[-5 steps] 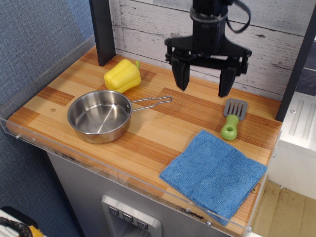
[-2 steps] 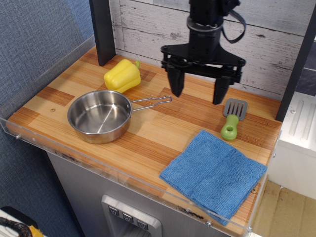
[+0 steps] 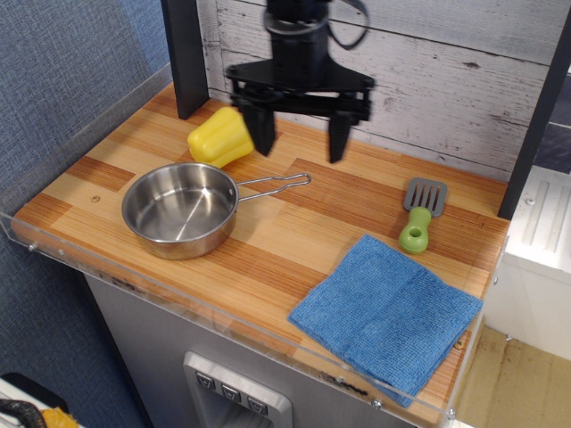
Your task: Take the yellow capsicum and place it on the blue towel
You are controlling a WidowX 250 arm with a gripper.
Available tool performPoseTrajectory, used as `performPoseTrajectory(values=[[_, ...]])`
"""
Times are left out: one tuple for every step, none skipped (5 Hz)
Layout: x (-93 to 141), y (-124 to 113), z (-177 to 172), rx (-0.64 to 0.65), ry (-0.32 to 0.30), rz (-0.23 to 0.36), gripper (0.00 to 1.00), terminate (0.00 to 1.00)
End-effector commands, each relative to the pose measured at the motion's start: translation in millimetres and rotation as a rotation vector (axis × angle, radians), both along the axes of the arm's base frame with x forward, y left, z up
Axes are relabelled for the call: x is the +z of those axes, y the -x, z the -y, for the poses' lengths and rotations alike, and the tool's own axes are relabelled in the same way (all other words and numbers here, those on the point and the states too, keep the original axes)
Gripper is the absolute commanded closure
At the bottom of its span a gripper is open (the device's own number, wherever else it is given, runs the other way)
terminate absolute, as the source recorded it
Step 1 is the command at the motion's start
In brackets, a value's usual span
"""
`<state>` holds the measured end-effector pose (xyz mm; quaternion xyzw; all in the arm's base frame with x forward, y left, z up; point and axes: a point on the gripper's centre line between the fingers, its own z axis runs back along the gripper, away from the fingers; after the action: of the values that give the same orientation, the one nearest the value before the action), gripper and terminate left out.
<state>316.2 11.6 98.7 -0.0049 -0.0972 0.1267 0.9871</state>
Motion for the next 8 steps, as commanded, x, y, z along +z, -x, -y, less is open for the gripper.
performPoseTrajectory(values=[[0.5, -19.8, -47.3, 0.006, 0.017, 0.052, 0.0, 0.0], [-5.0, -35.2, -66.3, -0.015, 0.015, 0.07, 0.0, 0.0], [-11.0, -51.0, -78.8, -0.039, 0.024, 0.079, 0.0, 0.0], [-14.2, -61.9, -88.0, -0.067, 0.041, 0.098, 0.0, 0.0], [-19.1, -68.4, -96.4, -0.093, 0.05, 0.096, 0.0, 0.0], [-26.7, -66.2, -97.0, -0.144, 0.056, 0.068, 0.0, 0.0], [-31.8, -59.9, -92.3, -0.212, 0.071, 0.039, 0.0, 0.0], [-36.0, -52.6, -88.8, -0.238, 0.096, 0.016, 0.0, 0.0]])
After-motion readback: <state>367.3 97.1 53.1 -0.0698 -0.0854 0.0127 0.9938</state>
